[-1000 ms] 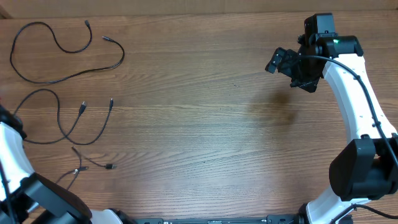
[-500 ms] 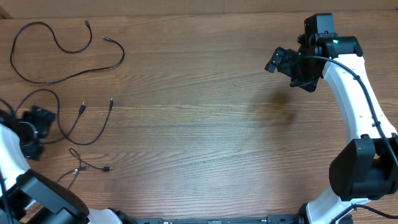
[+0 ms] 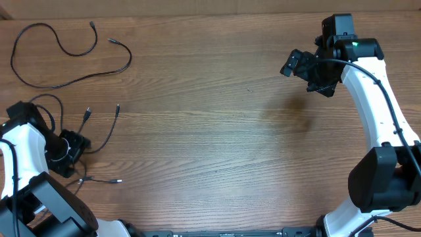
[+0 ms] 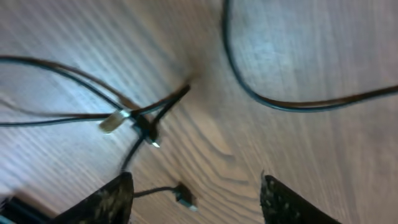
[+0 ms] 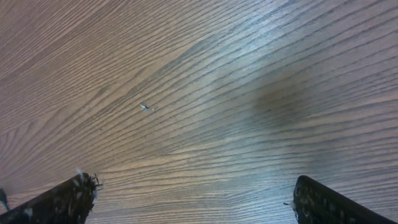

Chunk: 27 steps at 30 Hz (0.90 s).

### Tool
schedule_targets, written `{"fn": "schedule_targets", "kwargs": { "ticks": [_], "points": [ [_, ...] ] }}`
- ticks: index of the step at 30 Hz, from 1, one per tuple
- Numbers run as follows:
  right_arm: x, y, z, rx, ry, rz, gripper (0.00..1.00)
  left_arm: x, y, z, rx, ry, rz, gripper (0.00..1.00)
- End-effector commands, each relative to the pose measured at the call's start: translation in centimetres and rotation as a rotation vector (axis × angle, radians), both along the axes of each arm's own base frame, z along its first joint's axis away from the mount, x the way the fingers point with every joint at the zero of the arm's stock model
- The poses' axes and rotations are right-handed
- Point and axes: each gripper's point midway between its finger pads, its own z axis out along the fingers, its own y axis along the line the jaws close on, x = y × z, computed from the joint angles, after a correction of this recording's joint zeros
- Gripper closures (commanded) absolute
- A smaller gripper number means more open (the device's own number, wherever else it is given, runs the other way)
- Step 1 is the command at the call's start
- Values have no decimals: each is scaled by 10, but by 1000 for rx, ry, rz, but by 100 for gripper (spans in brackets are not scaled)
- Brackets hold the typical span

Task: Untangle cables
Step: 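Lay the cable down at the lower left with the left gripper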

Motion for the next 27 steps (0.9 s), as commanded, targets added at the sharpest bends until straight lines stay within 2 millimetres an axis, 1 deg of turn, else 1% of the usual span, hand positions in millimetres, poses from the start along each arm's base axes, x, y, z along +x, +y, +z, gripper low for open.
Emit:
{"fn": "schedule_targets", "kwargs": {
  "ticks": [1, 2, 3, 6, 10, 13, 15, 17, 18, 20, 21, 22, 25, 27],
  "points": [
    [-1, 1, 13, 7, -34, -2, 0, -10, 6, -5, 41, 54, 20, 31],
    [-1, 1, 13, 7, -34, -3, 0, -11, 6, -5, 44, 56, 18, 25],
    [-1, 1, 13, 7, -34, -3, 0, -12, 8, -5, 54, 61, 18, 23],
    [-1, 1, 13, 7, -34, -3, 0, -18, 17, -4, 107, 97, 20, 24],
    [-1, 1, 13, 7, -34, -3, 0, -25, 24, -3, 151, 137, 22, 23],
    [-1, 1, 13, 7, -34, -2, 0, -25, 25, -3, 156, 137, 22, 22],
    [-2, 1, 13, 7, -34, -2, 0, -24, 21, -3, 133, 128, -11, 21],
    [-2, 2, 13, 15, -33, 1, 0, -15, 10, -2, 65, 79, -81, 20],
    [-2, 4, 13, 24, -33, 4, 0, -8, 2, 0, 18, 34, -131, 19],
    [-2, 4, 13, 25, -33, 4, 0, 2, -5, 6, -28, -25, -178, 19],
    [-2, 4, 13, 25, -33, 4, 0, 7, -8, 9, -45, -55, -199, 15],
    [-2, 4, 13, 25, -34, 4, 0, 18, -15, 18, -69, -126, -234, 9],
    [-1, 4, 14, 25, -37, 4, 0, 45, -32, 47, -91, -313, -314, 10],
    [-1, 4, 14, 25, -37, 4, 0, 61, -52, 72, -97, -445, -389, 9]
  ]
}}
